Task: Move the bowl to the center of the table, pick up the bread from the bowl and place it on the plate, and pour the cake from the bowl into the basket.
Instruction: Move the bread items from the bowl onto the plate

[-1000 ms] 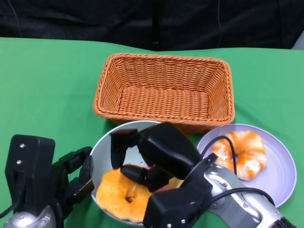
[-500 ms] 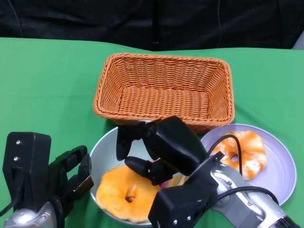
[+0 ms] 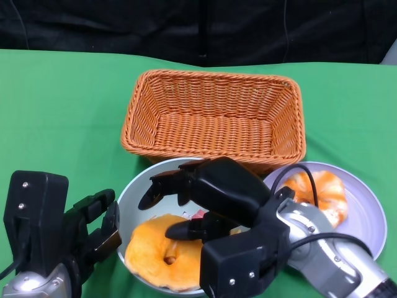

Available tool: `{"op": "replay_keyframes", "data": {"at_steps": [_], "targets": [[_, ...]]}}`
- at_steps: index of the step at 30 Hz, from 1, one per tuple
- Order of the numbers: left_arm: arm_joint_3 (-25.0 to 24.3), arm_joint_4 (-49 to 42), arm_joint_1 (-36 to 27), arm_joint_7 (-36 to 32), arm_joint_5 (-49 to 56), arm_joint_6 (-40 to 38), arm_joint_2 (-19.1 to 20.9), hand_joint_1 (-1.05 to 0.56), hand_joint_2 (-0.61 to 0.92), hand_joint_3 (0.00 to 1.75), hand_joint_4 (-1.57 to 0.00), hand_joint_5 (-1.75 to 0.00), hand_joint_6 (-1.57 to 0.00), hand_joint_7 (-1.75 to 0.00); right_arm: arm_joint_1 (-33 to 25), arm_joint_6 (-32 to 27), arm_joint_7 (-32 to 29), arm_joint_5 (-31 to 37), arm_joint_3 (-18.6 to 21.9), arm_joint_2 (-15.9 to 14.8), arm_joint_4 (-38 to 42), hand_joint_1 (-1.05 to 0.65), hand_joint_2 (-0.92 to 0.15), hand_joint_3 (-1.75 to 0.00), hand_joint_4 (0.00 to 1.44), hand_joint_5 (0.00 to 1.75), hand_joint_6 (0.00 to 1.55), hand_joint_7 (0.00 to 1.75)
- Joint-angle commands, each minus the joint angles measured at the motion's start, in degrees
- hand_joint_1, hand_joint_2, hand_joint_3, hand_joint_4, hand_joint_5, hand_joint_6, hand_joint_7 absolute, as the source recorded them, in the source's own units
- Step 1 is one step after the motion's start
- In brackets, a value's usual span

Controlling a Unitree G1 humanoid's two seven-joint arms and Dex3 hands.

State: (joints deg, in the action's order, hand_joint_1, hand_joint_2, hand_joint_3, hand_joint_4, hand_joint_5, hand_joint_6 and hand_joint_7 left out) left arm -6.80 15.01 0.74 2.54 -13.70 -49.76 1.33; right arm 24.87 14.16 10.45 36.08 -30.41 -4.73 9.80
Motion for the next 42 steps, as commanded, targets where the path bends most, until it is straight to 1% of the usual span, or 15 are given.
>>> {"op": "replay_keyframes", "data": {"at_steps": [1,9,13,16,18,22,23,26,27,30,33,36,38,41,42], "targets": [[-0.41,0.99,-0.61,0.63,-0.49,0.60,0.75,-0.48,0.92,0.81,-0.04,-0.53,-0.19,0.00,1.32,-2.65,3.76,1.58,-0.33,-1.99,-3.76,-0.66,-0.92,-0.11,0.11,0.91,0.28,0.40],[-0.80,0.89,-0.34,-0.04,-0.78,0.24,0.37,-0.49,0.92,0.81,-0.01,-0.57,-0.20,-0.01,1.05,-4.10,5.84,2.03,-0.72,-2.19,-6.09,-0.68,-0.92,-0.09,0.07,0.90,0.26,0.36],[-0.70,0.72,-0.21,-0.43,-0.52,0.40,0.24,-0.46,0.92,0.82,-0.02,-0.62,-0.20,-0.01,0.56,-4.75,6.72,1.91,-1.12,-2.22,-7.43,-0.70,-0.92,-0.10,0.06,0.91,0.26,0.35],[0.21,0.73,-0.10,-0.33,0.35,0.56,1.02,-0.44,0.92,0.80,-0.03,-0.65,-0.21,-0.01,-0.03,-5.44,7.16,1.91,-1.52,-1.99,-8.65,-0.71,-0.92,-0.10,0.06,0.91,0.26,0.35],[0.57,0.49,-0.04,0.15,0.60,1.08,1.43,-0.44,0.92,0.80,-0.03,-0.66,-0.22,-0.02,-0.41,-5.50,7.09,1.79,-1.83,-1.75,-9.20,-0.68,-0.92,-0.08,0.06,0.93,0.27,0.35],[0.55,0.09,-0.14,0.31,0.50,2.41,1.26,-0.45,0.92,0.78,-0.10,-0.71,-0.24,-0.02,-0.79,-4.90,6.41,1.99,-2.40,-1.62,-9.28,-0.65,-0.92,-0.06,0.06,0.94,0.28,0.36],[0.75,0.01,0.13,-0.07,0.78,2.10,1.24,-0.45,0.92,0.75,-0.19,-0.74,-0.31,-0.06,-0.88,-5.01,6.55,2.17,-2.64,-1.65,-9.44,-0.64,-0.92,-0.06,0.06,0.95,0.28,0.36],[0.83,-0.05,0.90,-1.46,1.31,0.34,0.77,-0.46,0.92,0.70,-0.33,-0.64,-0.44,-0.08,-1.02,-5.37,6.85,3.10,-3.35,-1.89,-9.73,-0.63,-0.92,-0.06,0.06,0.95,0.28,0.36],[0.64,0.03,0.87,-1.57,1.12,0.23,0.47,-0.46,0.92,0.69,-0.35,-0.61,-0.46,-0.08,-0.97,-5.00,6.43,3.62,-3.67,-2.12,-9.30,-0.63,-0.92,-0.06,0.06,0.94,0.28,0.36],[0.46,0.21,0.53,-2.19,1.13,0.81,-0.32,-0.48,0.92,0.71,-0.35,-0.48,-0.45,-0.05,-0.79,-3.49,4.75,4.64,-4.31,-2.45,-7.33,-0.64,-0.92,-0.07,0.08,0.95,0.28,0.36],[0.89,0.39,0.08,-2.13,1.46,1.99,-0.39,-0.48,0.92,0.73,-0.41,-0.49,-0.49,-0.06,-0.54,-1.95,2.29,6.41,-4.92,-2.70,-5.49,-0.63,-0.92,-0.06,0.11,0.96,0.30,0.37],[2.22,-0.03,-0.64,-0.49,2.23,5.06,0.75,-0.50,0.92,0.74,-0.49,-0.52,-0.56,-0.09,0.10,0.40,-2.48,9.73,-6.22,-2.97,-2.47,-0.63,-0.92,-0.05,0.13,0.97,0.31,0.38],[2.75,-0.52,-0.96,0.43,2.53,6.76,1.33,-0.51,0.92,0.74,-0.51,-0.53,-0.60,-0.10,0.36,1.34,-4.18,10.72,-6.56,-2.97,-1.34,-0.61,-0.92,-0.04,0.14,0.97,0.32,0.39],[3.07,-1.41,-1.51,1.64,2.64,9.23,2.03,-0.49,0.92,0.66,-0.54,-0.55,-0.62,-0.11,1.84,4.43,-12.49,16.06,-8.52,-3.30,3.00,-0.57,-0.92,-0.03,0.20,0.96,0.35,0.40],[3.19,-1.65,-1.66,2.16,2.58,9.97,2.30,-0.49,0.92,0.63,-0.54,-0.57,-0.64,-0.11,2.25,5.12,-14.40,17.15,-8.93,-3.31,4.16,-0.54,-0.92,-0.05,0.21,0.96,0.36,0.40]]}}
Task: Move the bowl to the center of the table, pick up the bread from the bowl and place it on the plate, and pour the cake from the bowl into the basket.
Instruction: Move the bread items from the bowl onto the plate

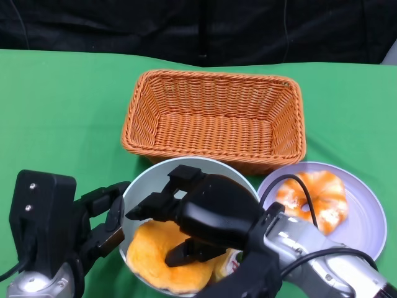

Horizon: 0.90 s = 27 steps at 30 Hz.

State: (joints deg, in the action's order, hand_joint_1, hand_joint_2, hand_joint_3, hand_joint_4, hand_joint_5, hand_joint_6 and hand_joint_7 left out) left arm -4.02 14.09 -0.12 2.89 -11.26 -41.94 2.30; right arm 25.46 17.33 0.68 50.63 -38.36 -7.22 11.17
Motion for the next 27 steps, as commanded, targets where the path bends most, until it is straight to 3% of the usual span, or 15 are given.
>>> {"op": "replay_keyframes", "data": {"at_steps": [1,6,11,14,18,20,24,27], "targets": [[0.58,-0.80,-1.04,2.46,0.09,2.95,1.65,-0.49,0.92,0.62,-0.55,-0.58,-0.65,-0.11,2.05,2.64,-6.46,3.46,-1.28,-0.78,3.92,-0.54,-0.92,-0.06,0.21,0.95,0.36,0.40],[0.58,-1.09,-0.97,2.03,0.24,3.11,1.63,-0.52,0.92,0.58,-0.57,-0.65,-0.64,-0.09,3.54,5.20,-13.70,5.86,-2.09,-0.31,8.32,-0.47,-0.92,-0.11,0.24,0.97,0.40,0.42],[-0.81,-0.91,-0.81,0.08,-0.37,2.74,-0.28,-0.51,0.92,0.57,-0.53,-0.74,-0.65,-0.08,4.33,5.74,-15.69,6.31,-2.51,-0.17,9.90,-0.48,-0.92,-0.11,0.25,0.99,0.41,0.43],[-2.69,-0.24,-0.34,-2.27,-1.16,0.47,-2.46,-0.50,0.92,0.62,-0.48,-0.85,-0.69,-0.08,3.97,4.18,-9.03,3.07,-1.77,0.02,8.93,-0.50,-0.92,-0.10,0.20,1.05,0.36,0.47],[-3.79,1.24,0.05,-5.19,-0.70,-2.55,-4.25,-0.56,0.92,0.79,-0.28,-0.67,-0.53,-0.01,3.52,-0.79,4.40,-1.81,-0.79,0.02,5.37,-0.57,-0.92,-0.06,0.16,1.00,0.28,0.50],[-4.67,1.44,0.38,-6.60,-0.71,-3.09,-5.34,-0.55,0.92,0.82,-0.26,-0.58,-0.50,0.00,3.82,-2.85,10.14,-3.69,-0.58,-0.18,3.89,-0.58,-0.92,-0.05,0.16,0.98,0.26,0.50],[-6.57,1.69,0.99,-8.08,-1.50,-4.30,-6.89,-0.52,0.92,0.86,-0.10,-0.38,-0.28,0.00,4.43,-5.30,16.64,-6.36,0.00,-0.10,2.82,-0.57,-0.92,-0.02,0.35,0.92,0.30,0.60],[-8.02,2.41,1.94,-8.67,-2.43,-6.49,-7.28,-0.53,0.92,0.87,-0.07,-0.35,-0.22,0.00,4.58,-6.26,18.35,-7.30,0.31,0.04,2.43,-0.55,-0.92,-0.03,0.37,0.89,0.34,0.61]]}}
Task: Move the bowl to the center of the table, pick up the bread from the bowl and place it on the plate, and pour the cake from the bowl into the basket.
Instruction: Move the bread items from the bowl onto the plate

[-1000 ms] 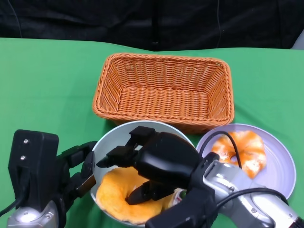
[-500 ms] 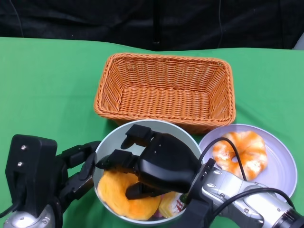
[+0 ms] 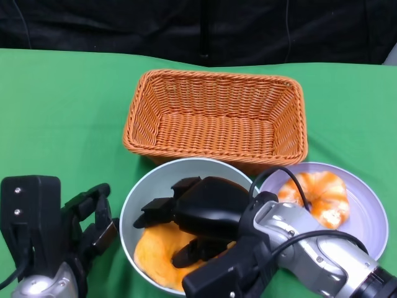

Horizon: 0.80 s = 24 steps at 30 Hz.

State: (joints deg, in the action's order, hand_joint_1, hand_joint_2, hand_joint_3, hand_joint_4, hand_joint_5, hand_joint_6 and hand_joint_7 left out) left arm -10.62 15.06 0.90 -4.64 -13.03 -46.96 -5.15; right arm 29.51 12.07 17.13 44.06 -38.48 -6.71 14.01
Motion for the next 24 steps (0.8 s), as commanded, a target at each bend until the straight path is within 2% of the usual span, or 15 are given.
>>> {"op": "replay_keyframes", "data": {"at_steps": [1,4,9,10,11,12,13,14,16,17,19,24], "targets": [[-1.84,1.48,1.19,-1.16,-0.80,-1.77,0.29,-0.53,0.92,0.87,-0.08,-0.35,-0.22,0.00,0.61,-1.14,2.19,-0.90,0.50,-0.49,-0.48,-0.55,-0.92,-0.03,0.36,0.88,0.34,0.61],[-3.28,1.50,1.17,-0.02,-1.83,-0.46,0.47,-0.53,0.92,0.88,-0.11,-0.39,-0.23,-0.01,0.65,-1.85,2.86,-0.68,0.55,-0.66,-0.93,-0.55,-0.92,-0.04,0.39,0.91,0.37,0.63],[-6.02,1.69,2.45,-3.30,-2.76,-1.36,-1.50,-0.55,0.92,0.83,0.00,-0.53,-0.27,-0.03,0.43,-0.80,1.53,-0.68,0.58,-0.88,-0.64,-0.53,-0.92,-0.05,0.49,0.90,0.51,0.53],[-6.07,1.41,2.62,-3.75,-2.54,-1.19,-1.59,-0.56,0.92,0.83,0.00,-0.53,-0.28,-0.03,0.12,0.86,-0.95,-1.02,0.86,-0.69,0.50,-0.50,-0.92,-0.05,0.53,0.96,0.55,0.54],[-6.10,1.19,2.74,-4.11,-2.38,-1.06,-1.66,-0.57,0.92,0.83,0.00,-0.54,-0.28,-0.03,-0.08,2.18,-2.90,-1.27,1.07,-0.55,1.44,-0.44,-0.91,-0.04,0.58,1.16,0.62,0.58],[-6.18,1.05,2.85,-4.57,-2.29,-0.87,-1.93,-0.57,0.92,0.83,0.00,-0.54,-0.28,-0.03,-0.45,4.45,-6.20,-1.97,1.62,-0.14,3.09,-0.42,-0.91,-0.04,0.61,1.26,0.65,0.60],[-6.29,0.91,3.00,-5.01,-2.29,-0.83,-2.19,-0.58,0.92,0.81,0.00,-0.56,-0.30,-0.04,-0.67,6.73,-9.22,-2.96,2.23,0.32,4.87,-0.35,-0.92,-0.09,0.69,1.42,0.76,0.73],[-6.28,0.86,3.06,-5.29,-2.27,-0.86,-2.31,-0.59,0.92,0.80,0.00,-0.57,-0.31,-0.04,-0.66,8.54,-11.49,-3.63,2.63,0.63,6.35,-0.31,-0.87,-0.29,0.73,1.52,0.77,0.93],[-5.89,0.77,3.07,-5.52,-1.99,-0.89,-2.12,-0.59,0.92,0.80,0.00,-0.59,-0.32,-0.05,-0.40,12.15,-16.21,-3.88,3.14,1.07,8.97,-0.29,-0.71,-0.76,0.79,1.65,0.80,1.18],[-6.01,0.67,3.05,-5.43,-2.22,-0.71,-2.21,-0.59,0.92,0.80,0.00,-0.60,-0.31,-0.04,-0.28,13.19,-18.02,-3.58,3.25,1.21,9.63,-0.29,-0.66,-0.89,0.88,1.71,0.80,1.39],[-6.07,0.64,2.98,-5.09,-2.56,-0.58,-2.19,-0.59,0.92,0.80,0.00,-0.60,-0.31,-0.04,-0.11,14.31,-20.41,-2.99,3.39,1.30,9.86,-0.31,-0.64,-0.90,0.99,1.74,0.75,1.67],[-6.13,0.70,2.80,-4.46,-3.07,-0.37,-1.98,-0.59,0.92,0.80,0.00,-0.58,-0.29,-0.03,-0.22,14.29,-24.47,-0.90,3.46,1.31,8.48,-0.33,-0.63,-0.84,0.97,1.75,0.69,1.74]]}}
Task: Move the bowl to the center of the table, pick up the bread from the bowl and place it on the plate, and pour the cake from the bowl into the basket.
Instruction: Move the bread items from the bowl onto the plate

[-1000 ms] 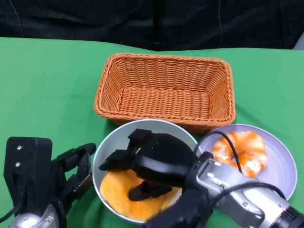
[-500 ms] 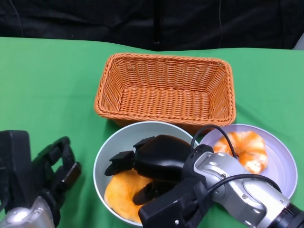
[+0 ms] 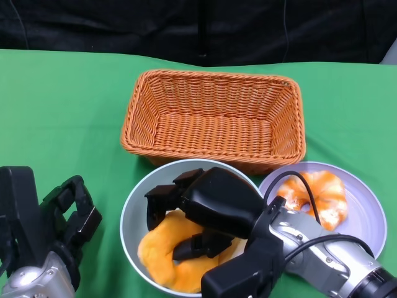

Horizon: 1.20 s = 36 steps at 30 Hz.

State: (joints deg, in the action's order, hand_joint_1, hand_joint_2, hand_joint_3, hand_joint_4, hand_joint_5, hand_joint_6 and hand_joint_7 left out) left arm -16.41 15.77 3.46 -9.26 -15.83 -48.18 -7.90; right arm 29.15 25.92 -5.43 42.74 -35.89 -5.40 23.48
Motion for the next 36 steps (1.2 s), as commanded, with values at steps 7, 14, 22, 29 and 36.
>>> {"op": "replay_keyframes", "data": {"at_steps": [7,14,22,29,36], "targets": [[-0.23,-0.24,0.31,0.45,-0.53,0.83,1.10,-0.57,0.92,0.80,0.00,-0.59,-0.29,-0.03,0.06,3.09,-7.30,1.09,1.22,-0.22,-0.76,-0.32,-0.59,-0.83,0.99,1.75,0.71,1.75],[-0.46,-0.29,0.06,1.71,-1.54,0.89,1.56,-0.57,0.92,0.83,0.00,-0.55,-0.27,-0.01,-1.14,4.61,-10.25,-0.51,3.85,0.01,-2.06,-0.28,-0.43,-1.18,1.02,1.75,0.77,1.75],[-0.62,-0.66,0.42,0.71,-1.85,0.43,1.58,-0.57,0.92,0.80,0.00,-0.61,-0.30,-0.03,-4.93,2.92,-6.12,-6.23,7.95,0.11,-9.46,-0.29,-0.32,-1.51,1.04,1.75,0.79,1.75],[-0.07,-1.42,0.62,0.69,-1.36,0.68,2.24,-0.56,0.92,0.80,0.00,-0.59,-0.28,-0.02,-8.58,4.80,-4.51,-11.57,11.11,-0.27,-14.03,-0.25,-0.28,-1.55,1.04,1.75,0.79,1.73],[0.22,-1.77,0.71,0.59,-0.98,0.93,2.62,-0.56,0.92,0.79,0.00,-0.63,-0.29,-0.02,-11.44,3.36,0.05,-15.28,14.92,-2.15,-20.28,-0.27,-0.25,-1.60,1.02,1.75,0.76,1.74]]}}
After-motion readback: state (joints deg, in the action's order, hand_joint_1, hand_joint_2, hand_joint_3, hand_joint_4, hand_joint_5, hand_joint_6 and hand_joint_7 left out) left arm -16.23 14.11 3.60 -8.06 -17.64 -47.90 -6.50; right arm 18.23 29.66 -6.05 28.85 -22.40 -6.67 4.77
